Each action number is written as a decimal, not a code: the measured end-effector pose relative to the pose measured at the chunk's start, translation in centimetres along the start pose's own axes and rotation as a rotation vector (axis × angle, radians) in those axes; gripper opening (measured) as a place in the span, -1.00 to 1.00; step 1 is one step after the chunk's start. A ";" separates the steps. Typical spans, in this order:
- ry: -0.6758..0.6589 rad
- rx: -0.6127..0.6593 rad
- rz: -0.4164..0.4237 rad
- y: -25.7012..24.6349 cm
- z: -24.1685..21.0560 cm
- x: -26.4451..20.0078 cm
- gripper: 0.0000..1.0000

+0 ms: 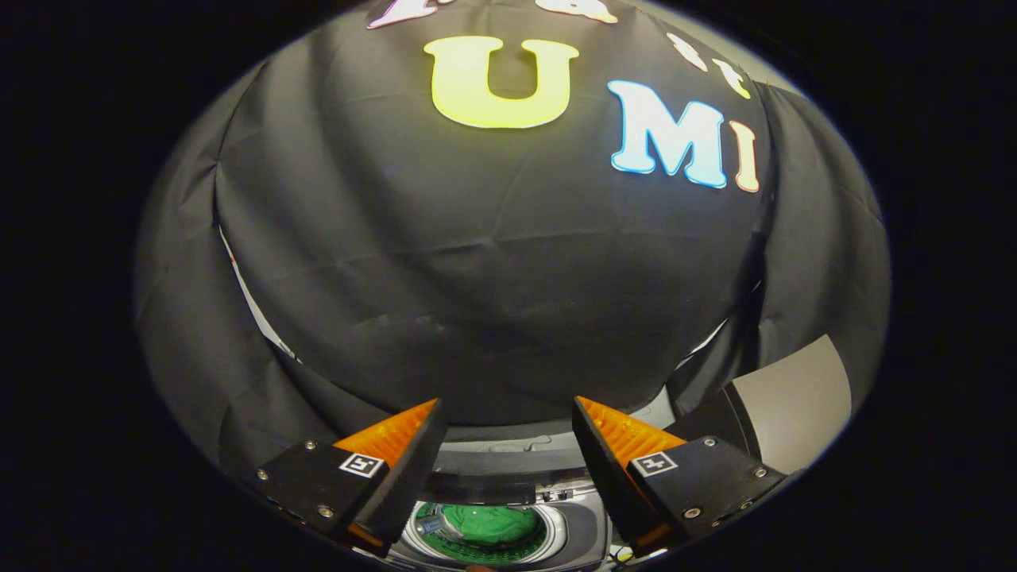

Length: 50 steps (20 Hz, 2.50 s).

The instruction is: Put the clothes into the washing machine and then close the washing machine lid.

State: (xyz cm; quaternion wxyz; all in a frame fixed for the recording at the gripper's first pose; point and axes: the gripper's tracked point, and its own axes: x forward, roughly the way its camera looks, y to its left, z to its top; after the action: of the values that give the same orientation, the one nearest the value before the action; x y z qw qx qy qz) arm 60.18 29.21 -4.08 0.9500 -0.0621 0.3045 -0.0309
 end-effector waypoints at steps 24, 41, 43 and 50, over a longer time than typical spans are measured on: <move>-0.041 0.005 0.000 0.2 -7.1 -4.6 0.95; -0.097 -0.001 0.058 0.1 -14.3 -8.3 0.95; -0.103 -0.029 0.060 -0.1 -15.9 -8.7 0.94; -0.125 -0.021 0.063 -0.7 -17.8 -9.8 0.94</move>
State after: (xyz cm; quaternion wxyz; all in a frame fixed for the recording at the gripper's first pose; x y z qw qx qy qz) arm 41.81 27.72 -12.73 0.9670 -0.0644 0.2466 0.0063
